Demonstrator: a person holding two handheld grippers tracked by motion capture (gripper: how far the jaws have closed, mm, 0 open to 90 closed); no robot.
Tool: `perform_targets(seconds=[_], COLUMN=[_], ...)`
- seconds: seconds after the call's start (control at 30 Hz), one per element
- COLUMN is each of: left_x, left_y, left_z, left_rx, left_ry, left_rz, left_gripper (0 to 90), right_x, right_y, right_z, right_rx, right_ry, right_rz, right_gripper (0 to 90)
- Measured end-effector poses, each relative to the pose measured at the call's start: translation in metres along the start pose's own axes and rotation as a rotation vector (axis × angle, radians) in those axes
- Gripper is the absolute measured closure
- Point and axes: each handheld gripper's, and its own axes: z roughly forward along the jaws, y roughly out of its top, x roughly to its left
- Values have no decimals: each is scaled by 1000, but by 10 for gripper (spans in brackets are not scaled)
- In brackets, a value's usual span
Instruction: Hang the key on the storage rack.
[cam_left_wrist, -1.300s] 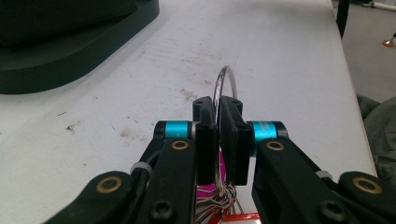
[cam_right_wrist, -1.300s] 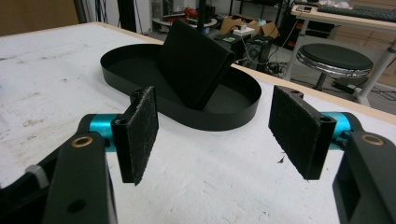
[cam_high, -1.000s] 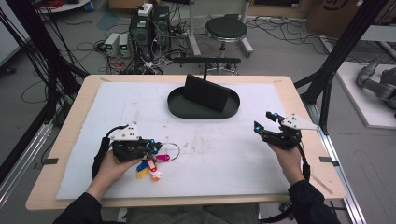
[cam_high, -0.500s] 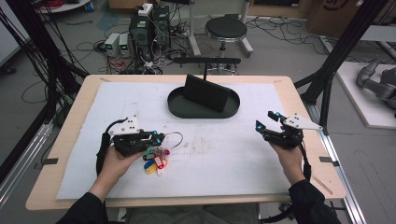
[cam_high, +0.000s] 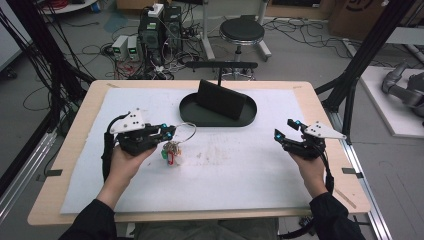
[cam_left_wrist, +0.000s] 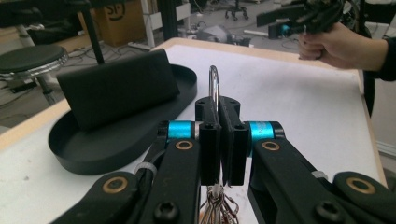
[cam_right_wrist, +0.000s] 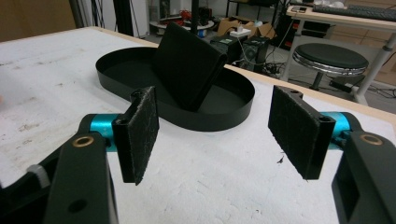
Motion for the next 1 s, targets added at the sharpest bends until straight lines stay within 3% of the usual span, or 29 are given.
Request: perform_targets(seconds=[0.5,1.0], left_x=[13,43], left_y=[39,58], left_z=[12,32], left_rx=[-56,-71], left_ry=[82,168], left_rz=[25,-20], left_gripper=[867,867], right_x=[-4,-9], right_y=[0,4], right_z=[-1,-5], right_rx=[-15,-35], right_ry=[-11,-27], right_rz=[6,27], right_gripper=[339,339])
